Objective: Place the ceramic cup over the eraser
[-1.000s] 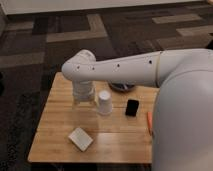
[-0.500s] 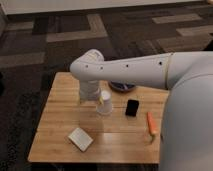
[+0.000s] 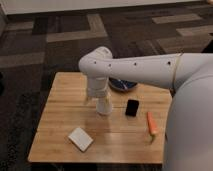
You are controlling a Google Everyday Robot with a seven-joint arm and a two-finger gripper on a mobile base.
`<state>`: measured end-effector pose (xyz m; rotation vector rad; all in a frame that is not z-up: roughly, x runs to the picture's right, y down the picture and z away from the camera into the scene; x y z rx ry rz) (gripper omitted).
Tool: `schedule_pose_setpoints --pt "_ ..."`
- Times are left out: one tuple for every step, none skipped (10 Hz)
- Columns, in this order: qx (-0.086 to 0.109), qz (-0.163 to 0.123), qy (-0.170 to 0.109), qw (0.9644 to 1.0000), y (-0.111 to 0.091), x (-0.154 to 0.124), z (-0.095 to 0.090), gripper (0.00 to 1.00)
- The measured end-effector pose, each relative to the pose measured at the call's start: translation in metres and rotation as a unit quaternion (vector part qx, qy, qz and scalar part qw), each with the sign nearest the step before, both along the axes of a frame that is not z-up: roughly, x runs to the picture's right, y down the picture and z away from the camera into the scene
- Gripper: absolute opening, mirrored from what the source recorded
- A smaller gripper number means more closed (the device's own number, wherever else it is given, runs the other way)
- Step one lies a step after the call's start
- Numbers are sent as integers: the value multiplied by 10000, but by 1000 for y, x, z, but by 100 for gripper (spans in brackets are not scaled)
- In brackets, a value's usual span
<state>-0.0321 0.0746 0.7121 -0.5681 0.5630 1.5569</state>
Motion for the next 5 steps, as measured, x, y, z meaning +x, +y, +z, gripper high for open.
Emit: schedule_pose_setpoints --pt "16 -10 20 10000 -5 5 1 65" --pt "26 -11 31 10000 -9 8 2 65" --pt "30 -25 41 10000 -15 15 5 65" --pt "31 -27 35 10000 -18 18 7 65" --pt "31 -28 31 10000 -20 19 9 65"
